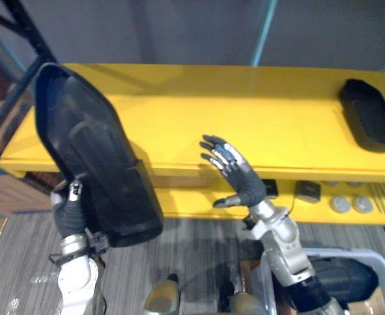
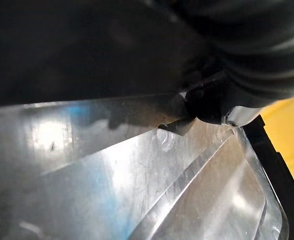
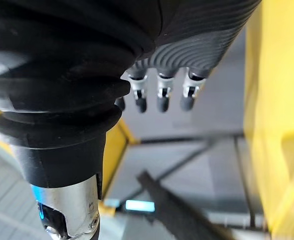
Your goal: Walk over and take plastic housings, then place them on the shelf
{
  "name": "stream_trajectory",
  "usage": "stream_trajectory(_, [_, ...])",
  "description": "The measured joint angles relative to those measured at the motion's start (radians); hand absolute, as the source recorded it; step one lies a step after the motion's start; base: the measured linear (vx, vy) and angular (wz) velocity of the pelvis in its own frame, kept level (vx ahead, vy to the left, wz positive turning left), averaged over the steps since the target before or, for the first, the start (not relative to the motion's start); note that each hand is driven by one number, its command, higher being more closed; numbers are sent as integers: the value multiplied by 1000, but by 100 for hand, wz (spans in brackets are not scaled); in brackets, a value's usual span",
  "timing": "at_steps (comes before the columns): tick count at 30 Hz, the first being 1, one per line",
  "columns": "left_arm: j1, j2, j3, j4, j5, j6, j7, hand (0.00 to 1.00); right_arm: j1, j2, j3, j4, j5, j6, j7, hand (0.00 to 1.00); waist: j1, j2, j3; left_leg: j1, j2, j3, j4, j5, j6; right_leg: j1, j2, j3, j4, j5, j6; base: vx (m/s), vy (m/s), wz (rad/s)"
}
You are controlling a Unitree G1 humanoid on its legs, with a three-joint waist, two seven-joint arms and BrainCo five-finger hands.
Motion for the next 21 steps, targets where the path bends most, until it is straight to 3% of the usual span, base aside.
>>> stream_trajectory(5, [8,11,1,-4,1,10,-2,100,-2,45,-4,-7,-108,-1,-213,0,0,-6,-3,34,-20,0,-44,26,6,30,-20,3,-5,-4,-6,-44,46,18])
stream_trajectory(6, [10,18,1,-16,5,12,-15,100,12,54,-47,-16,-135,-1,-282,0,1,-14,-8,44,-18,23,-60,29,9,32,-22,13,-12,-5,-5,-90,20,-14])
stream_trajectory(8, [10,33,0,-39,37,18,-32,100,39,61,-109,-48,-145,-4,-351,0,-2,-19,-11,47,-15,48,-68,29,11,34,-21,33,-20,-5,-4,-107,12,-27])
stream_trajectory(10, [6,67,-7,-72,44,28,-94,100,97,64,-208,-101,-144,-9,-422,0,-20,-24,-15,59,-1,102,-72,22,22,34,-19,60,-25,1,5,-95,21,-36])
stream_trajectory(16, [-107,127,-48,-46,60,97,-191,100,251,63,-433,-163,-144,18,-453,0,-96,-15,-62,99,13,205,-96,19,27,16,-9,157,-40,27,18,-33,41,-48])
stream_trajectory(19, [-208,145,-45,32,18,189,-184,100,326,62,-523,-163,-140,47,-397,0,-141,8,-82,103,19,258,-107,22,24,-12,5,209,-47,41,24,13,25,-58])
stream_trajectory(21, [-306,184,-39,171,-22,283,-138,100,379,58,-560,-162,-131,73,-351,0,-182,26,-84,119,26,304,-120,23,23,-29,16,254,-47,54,34,30,18,-58])
